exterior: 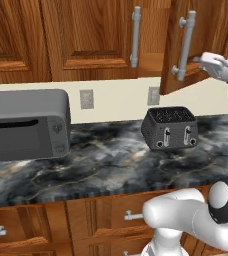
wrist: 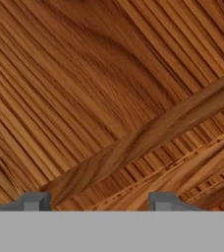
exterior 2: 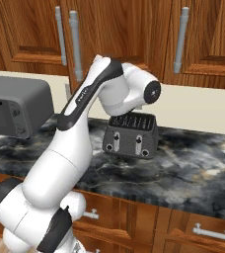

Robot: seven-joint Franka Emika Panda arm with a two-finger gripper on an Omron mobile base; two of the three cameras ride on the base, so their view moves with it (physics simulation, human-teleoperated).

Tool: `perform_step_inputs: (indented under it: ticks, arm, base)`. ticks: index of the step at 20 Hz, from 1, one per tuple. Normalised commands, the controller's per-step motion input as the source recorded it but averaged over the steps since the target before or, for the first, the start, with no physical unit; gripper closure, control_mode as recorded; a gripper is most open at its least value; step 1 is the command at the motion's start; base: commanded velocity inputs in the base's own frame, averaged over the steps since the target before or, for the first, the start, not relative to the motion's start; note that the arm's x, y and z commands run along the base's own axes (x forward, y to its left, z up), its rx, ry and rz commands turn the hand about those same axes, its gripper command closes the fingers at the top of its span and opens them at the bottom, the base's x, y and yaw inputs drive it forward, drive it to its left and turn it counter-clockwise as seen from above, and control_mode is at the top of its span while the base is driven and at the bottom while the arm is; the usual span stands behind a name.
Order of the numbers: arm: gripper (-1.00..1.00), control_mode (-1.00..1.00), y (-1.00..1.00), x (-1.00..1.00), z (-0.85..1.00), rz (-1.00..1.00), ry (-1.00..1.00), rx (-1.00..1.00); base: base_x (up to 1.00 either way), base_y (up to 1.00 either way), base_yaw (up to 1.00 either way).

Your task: Close all open cabinet doors.

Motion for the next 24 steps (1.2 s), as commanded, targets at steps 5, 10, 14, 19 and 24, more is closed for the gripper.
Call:
perform_step_inputs:
  ticks: [5,10,14,19,24]
  arm:
    - [-1.0,-1.0,0.13,0.41,0.0,-0.1,0.0,-0.02]
    - [-1.0,-1.0,0.14,0.32,0.0,-0.1,0.01,-0.01]
    - [-1.0,-1.0,0.11,0.31,0.0,-0.1,0.01,0.0]
    - [-1.0,-1.0,0.07,0.34,0.0,-0.11,0.01,-0.01]
    - [-1.0,-1.0,0.02,0.41,0.0,-0.12,0.0,-0.01]
  base:
    - [0.0,0.0,0.0]
    - [0.0,0.0,0.0]
    - [0.0,0.0,0.0]
    - [0.0,0.0,0.0]
    - [0.0,0.0,0.0]
